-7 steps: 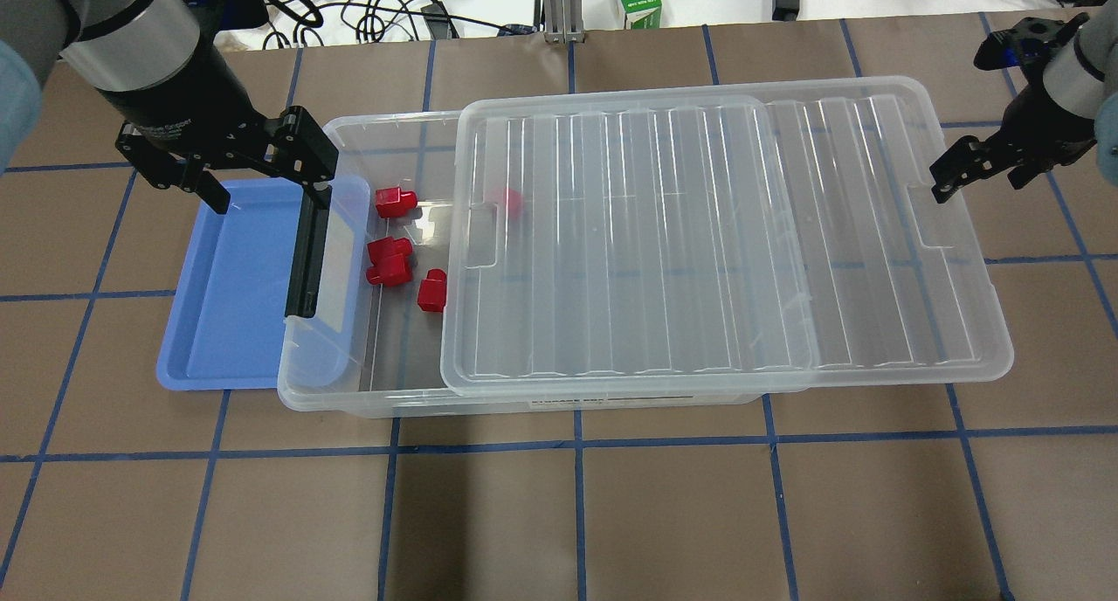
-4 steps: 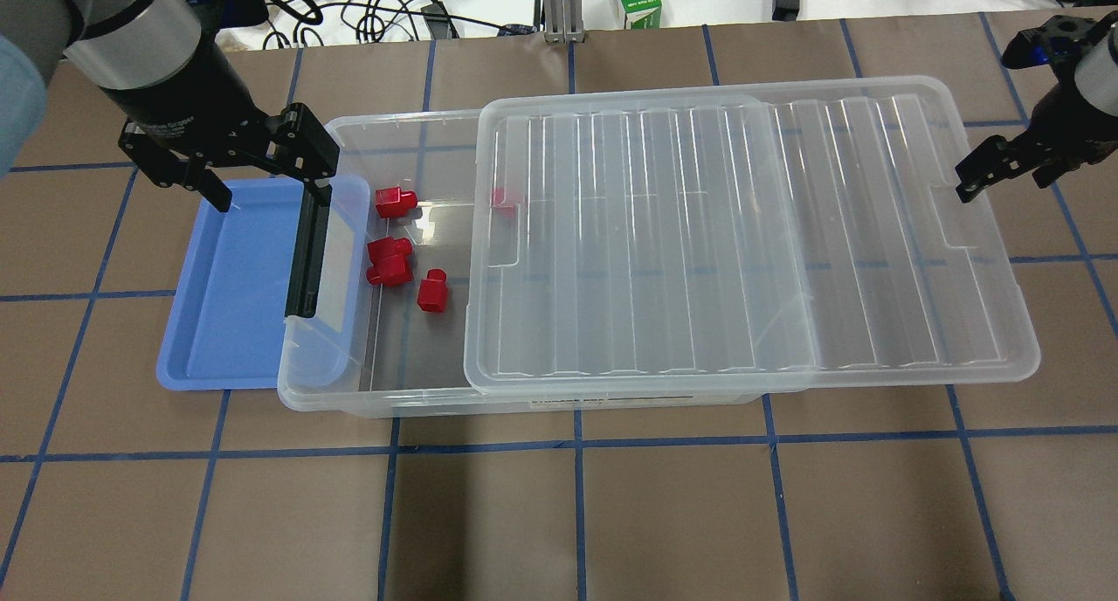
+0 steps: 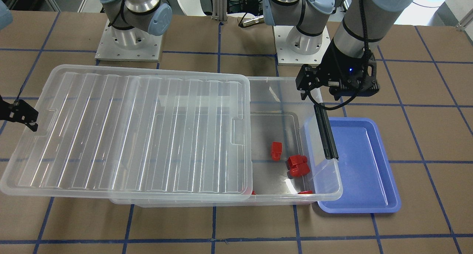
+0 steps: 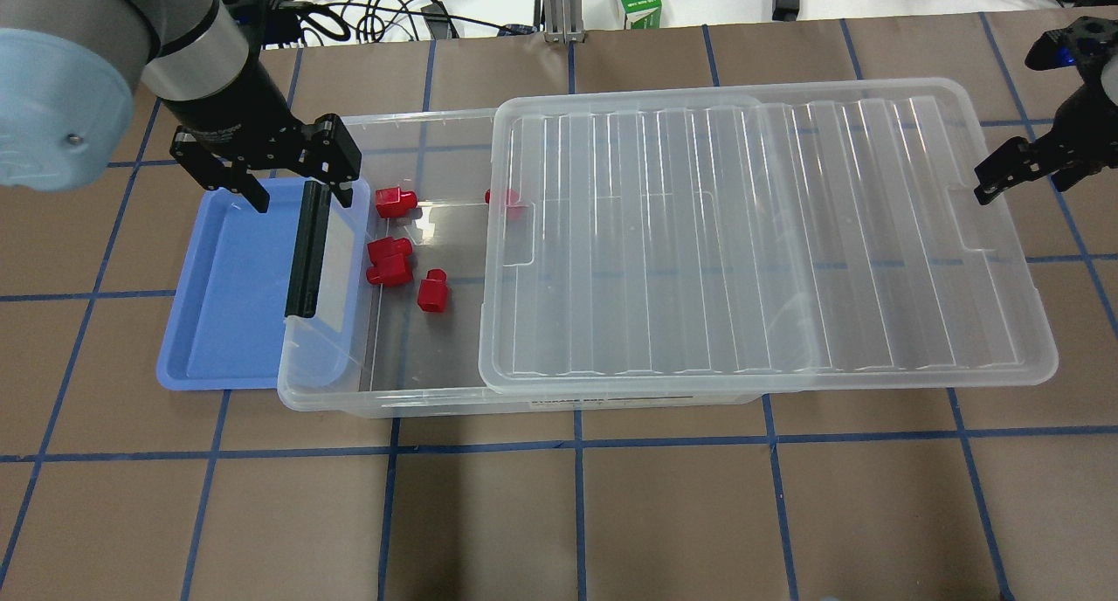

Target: Place red block in blue tray from box

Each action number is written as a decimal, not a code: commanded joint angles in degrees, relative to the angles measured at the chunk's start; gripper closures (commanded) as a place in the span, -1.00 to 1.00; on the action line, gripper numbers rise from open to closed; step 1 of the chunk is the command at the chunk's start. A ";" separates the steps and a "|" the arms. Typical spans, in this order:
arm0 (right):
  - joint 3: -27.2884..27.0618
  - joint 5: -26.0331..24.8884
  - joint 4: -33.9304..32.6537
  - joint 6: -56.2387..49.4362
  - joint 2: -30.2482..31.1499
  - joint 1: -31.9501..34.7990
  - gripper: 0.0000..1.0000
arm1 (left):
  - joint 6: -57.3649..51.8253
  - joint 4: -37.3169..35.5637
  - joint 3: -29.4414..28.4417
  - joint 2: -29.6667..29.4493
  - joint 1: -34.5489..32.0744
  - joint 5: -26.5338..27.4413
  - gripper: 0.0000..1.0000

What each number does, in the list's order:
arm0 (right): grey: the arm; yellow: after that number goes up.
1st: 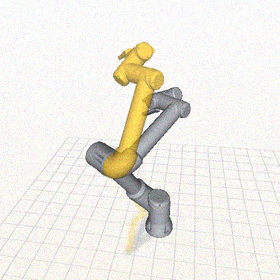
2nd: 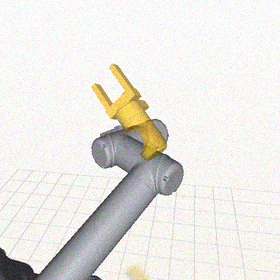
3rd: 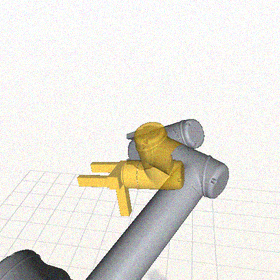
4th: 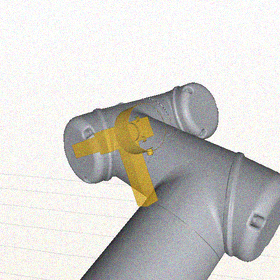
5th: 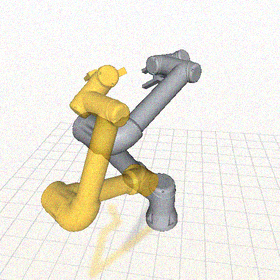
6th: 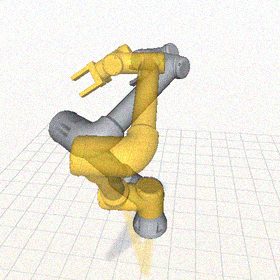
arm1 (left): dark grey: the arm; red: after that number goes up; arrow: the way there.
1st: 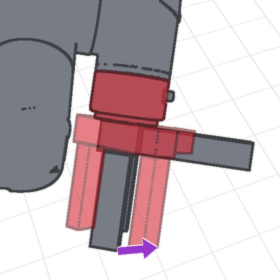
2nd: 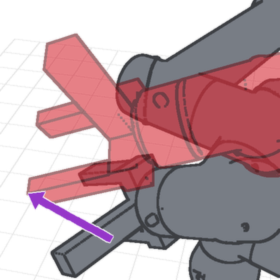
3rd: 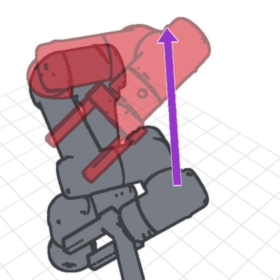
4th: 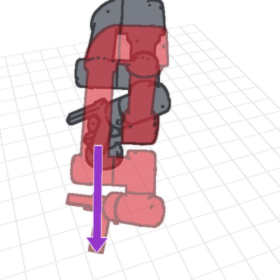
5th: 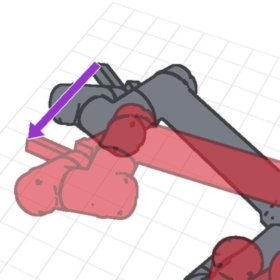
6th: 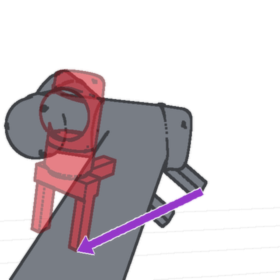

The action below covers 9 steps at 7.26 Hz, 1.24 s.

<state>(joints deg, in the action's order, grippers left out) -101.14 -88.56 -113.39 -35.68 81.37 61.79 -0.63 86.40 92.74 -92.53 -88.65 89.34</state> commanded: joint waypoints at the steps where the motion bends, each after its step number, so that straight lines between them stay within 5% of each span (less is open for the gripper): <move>1: 1.46 0.32 1.50 1.22 0.55 0.87 -1.00 | -0.25 -7.00 4.62 -2.20 -0.29 -0.05 -0.47; 6: 16.92 -0.29 28.44 4.82 8.69 3.60 -1.00 | -0.69 -13.18 8.34 -7.38 -1.17 -0.22 -0.39; 9: 16.76 0.05 29.46 11.98 10.30 6.56 -1.00 | -0.16 -15.64 8.34 -10.90 -1.43 -5.05 -0.38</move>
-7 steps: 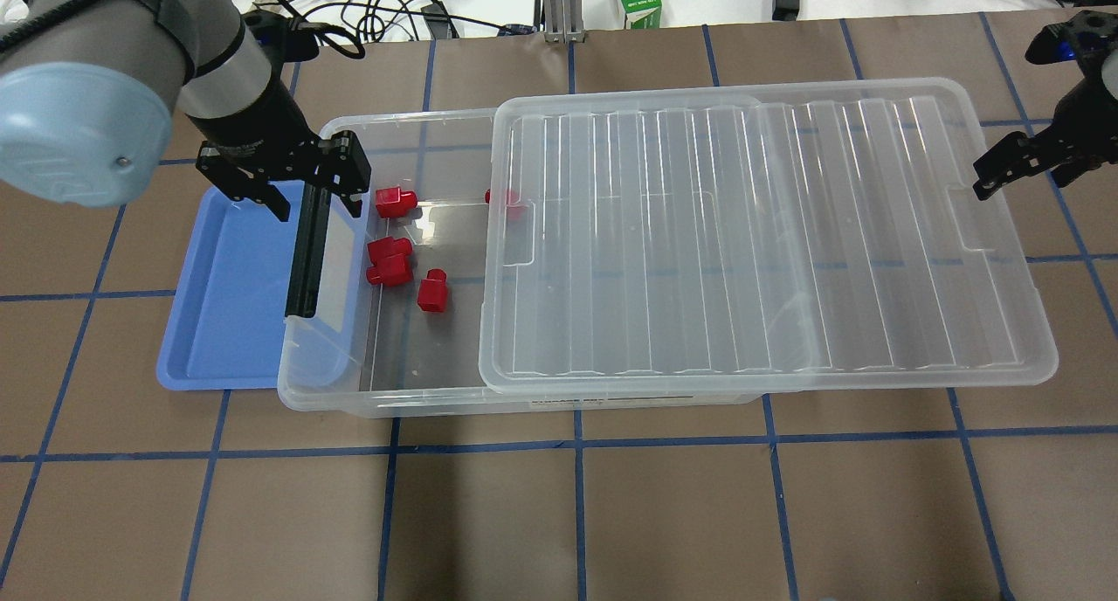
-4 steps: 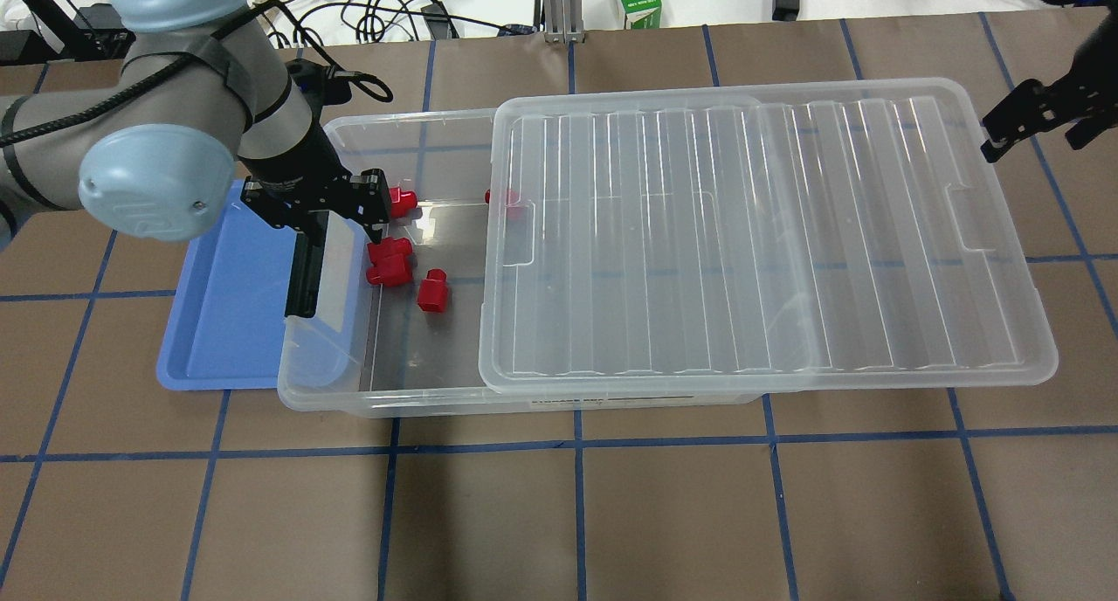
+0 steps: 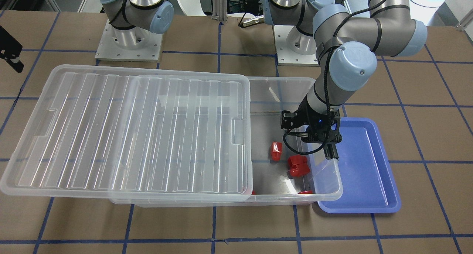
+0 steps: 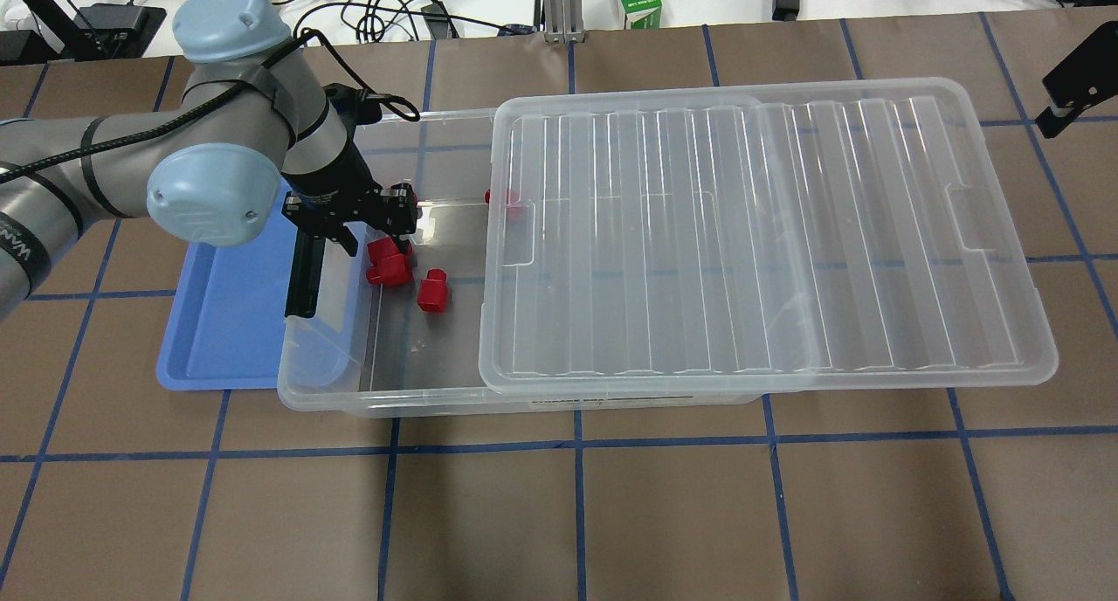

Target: Place red block in blue tray from box

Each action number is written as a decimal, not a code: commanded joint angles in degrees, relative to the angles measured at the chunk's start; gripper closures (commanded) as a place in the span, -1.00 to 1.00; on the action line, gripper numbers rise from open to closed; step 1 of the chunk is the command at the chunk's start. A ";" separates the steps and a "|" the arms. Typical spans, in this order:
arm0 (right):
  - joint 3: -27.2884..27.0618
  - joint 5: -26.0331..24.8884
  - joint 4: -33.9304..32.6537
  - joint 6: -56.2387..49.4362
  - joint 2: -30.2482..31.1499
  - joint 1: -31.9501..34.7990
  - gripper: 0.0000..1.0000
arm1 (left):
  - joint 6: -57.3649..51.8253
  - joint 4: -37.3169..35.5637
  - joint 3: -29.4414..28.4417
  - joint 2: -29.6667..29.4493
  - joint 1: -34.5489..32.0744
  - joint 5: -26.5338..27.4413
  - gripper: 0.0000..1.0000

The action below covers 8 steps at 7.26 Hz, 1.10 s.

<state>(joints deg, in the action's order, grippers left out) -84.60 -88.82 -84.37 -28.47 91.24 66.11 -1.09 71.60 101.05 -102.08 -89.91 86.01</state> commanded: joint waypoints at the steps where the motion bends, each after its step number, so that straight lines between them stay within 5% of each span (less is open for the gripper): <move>1: 0.40 -0.12 -0.18 12.40 0.25 8.27 -1.00 | 0.30 -1.03 0.11 -2.32 -0.35 -1.72 -0.38; 4: 0.49 -0.03 -4.21 29.31 -1.93 22.62 -1.00 | 0.38 -3.92 0.63 -5.31 -1.67 -1.63 -0.38; 8: 0.49 -0.30 -6.25 28.73 -3.53 24.59 -1.00 | 0.56 -9.99 3.54 -8.83 -1.85 -1.63 -0.38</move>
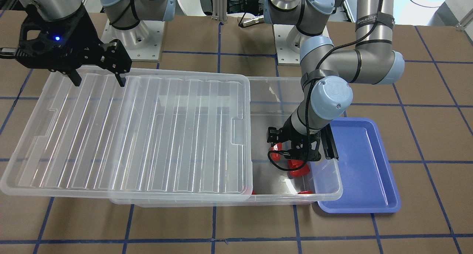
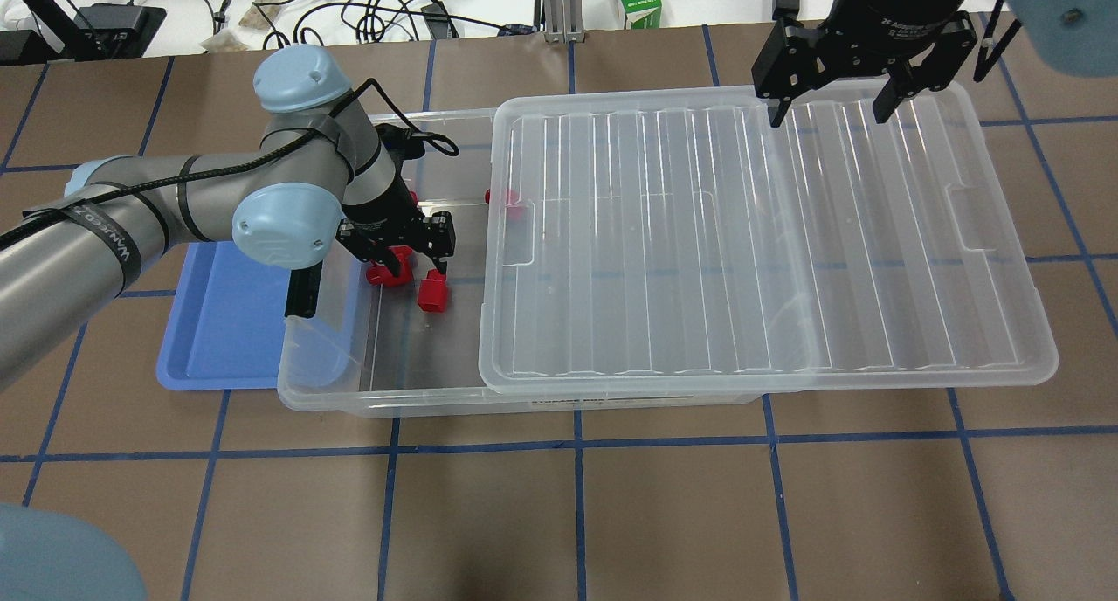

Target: Place red block in blue tray from box

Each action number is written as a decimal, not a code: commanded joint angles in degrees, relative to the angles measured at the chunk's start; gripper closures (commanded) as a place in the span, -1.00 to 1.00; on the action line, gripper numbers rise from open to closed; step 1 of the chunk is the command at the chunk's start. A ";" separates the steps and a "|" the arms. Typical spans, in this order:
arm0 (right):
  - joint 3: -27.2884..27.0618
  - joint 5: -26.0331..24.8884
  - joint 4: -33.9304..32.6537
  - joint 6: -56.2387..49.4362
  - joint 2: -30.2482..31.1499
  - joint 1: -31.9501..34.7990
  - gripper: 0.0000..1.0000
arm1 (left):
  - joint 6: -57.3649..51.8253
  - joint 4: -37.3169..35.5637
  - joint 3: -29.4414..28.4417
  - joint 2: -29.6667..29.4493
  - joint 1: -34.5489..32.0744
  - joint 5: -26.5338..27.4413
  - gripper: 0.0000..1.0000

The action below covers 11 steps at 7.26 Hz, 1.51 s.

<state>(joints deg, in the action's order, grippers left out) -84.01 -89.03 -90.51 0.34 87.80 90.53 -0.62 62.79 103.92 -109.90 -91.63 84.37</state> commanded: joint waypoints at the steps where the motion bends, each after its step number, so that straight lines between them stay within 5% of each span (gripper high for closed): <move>1: -0.27 -0.09 -0.02 -0.16 -0.09 0.17 -1.00 | 0.01 -1.17 1.02 -1.54 -0.04 0.00 -0.38; 9: -0.72 0.00 -0.29 -0.16 -0.09 0.17 -1.00 | 0.09 -1.35 1.37 -3.83 -0.39 -0.18 -0.35; 11: -0.72 0.00 -0.20 -0.33 -0.09 0.17 -1.00 | 0.09 -1.26 1.20 -3.83 -0.48 -0.17 0.86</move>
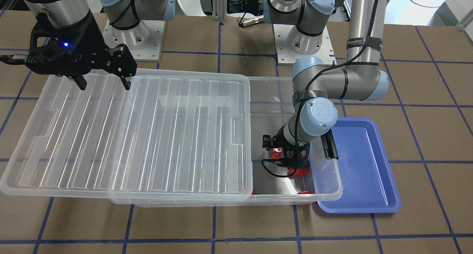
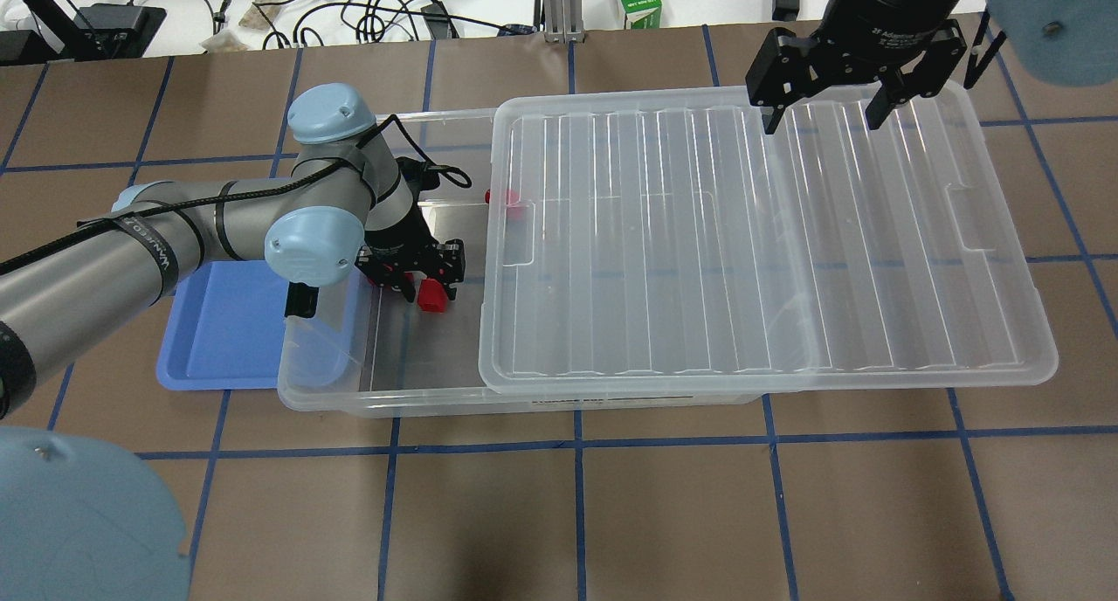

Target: Place red block in blue tray from box

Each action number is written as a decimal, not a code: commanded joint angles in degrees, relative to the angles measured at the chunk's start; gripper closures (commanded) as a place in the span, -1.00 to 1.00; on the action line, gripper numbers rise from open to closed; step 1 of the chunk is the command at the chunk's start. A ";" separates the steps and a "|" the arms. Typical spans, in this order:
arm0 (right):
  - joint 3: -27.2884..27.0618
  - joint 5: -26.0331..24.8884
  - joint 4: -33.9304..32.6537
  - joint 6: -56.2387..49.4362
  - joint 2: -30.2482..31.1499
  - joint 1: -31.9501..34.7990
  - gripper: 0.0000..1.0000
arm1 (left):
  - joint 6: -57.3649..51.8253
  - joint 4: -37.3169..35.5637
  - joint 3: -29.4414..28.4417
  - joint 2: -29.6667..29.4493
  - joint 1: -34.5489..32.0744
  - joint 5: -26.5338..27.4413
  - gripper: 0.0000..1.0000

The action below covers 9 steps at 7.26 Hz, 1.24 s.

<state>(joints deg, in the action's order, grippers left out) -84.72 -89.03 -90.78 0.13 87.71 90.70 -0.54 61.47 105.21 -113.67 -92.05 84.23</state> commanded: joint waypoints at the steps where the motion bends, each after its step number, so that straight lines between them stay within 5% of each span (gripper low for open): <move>1: 0.00 -0.17 -0.10 -1.44 0.00 0.00 -1.00 | -0.08 0.31 -0.18 0.02 -0.15 -0.03 1.00; 4: -0.27 -1.41 -1.42 -2.76 -0.18 0.00 -1.00 | -0.43 3.89 -2.98 2.83 -0.50 0.58 1.00; 9: -0.27 -1.23 -1.24 -1.89 -0.18 0.00 -1.00 | -0.69 28.84 -19.05 8.98 0.64 1.02 1.00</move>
<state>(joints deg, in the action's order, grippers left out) -84.99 -90.33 -92.00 -1.87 87.58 90.70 -1.03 84.77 90.02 -106.16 -92.03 85.03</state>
